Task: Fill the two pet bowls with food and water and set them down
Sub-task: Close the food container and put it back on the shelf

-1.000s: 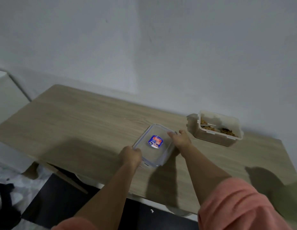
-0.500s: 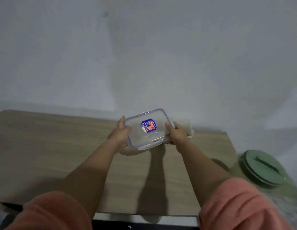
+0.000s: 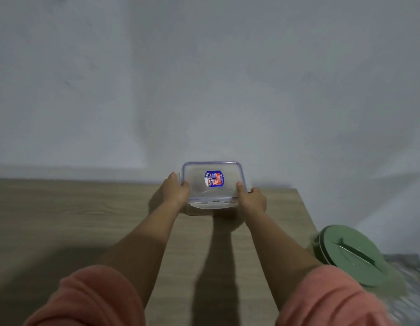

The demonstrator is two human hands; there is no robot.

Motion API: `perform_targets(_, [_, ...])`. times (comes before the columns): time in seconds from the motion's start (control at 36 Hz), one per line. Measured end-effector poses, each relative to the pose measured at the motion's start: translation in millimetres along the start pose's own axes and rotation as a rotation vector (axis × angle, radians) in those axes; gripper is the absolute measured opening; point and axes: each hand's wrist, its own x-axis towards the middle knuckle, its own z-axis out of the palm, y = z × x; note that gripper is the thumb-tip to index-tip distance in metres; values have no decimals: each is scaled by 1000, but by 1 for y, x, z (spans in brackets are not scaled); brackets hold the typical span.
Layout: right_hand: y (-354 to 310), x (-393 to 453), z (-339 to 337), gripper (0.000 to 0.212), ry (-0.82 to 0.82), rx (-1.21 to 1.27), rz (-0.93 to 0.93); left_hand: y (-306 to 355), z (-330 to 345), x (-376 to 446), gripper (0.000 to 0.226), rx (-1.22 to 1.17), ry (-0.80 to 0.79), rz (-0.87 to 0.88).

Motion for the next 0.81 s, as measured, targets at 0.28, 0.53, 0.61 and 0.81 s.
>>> perform_targets(0.28, [10, 13, 15, 62, -27, 81, 144, -15, 18, 20, 29, 119, -35, -28])
perform_targets(0.53, [9, 2, 21, 58, -42, 7, -46, -19, 26, 14, 40, 60, 5, -41])
perform_targets(0.61, [6, 2, 22, 56, -52, -27, -61, -19, 27, 13, 39, 31, 22, -43])
perform_targets(0.81, [7, 5, 19, 56, -68, -39, -81, -11, 30, 9, 36, 32, 12, -59])
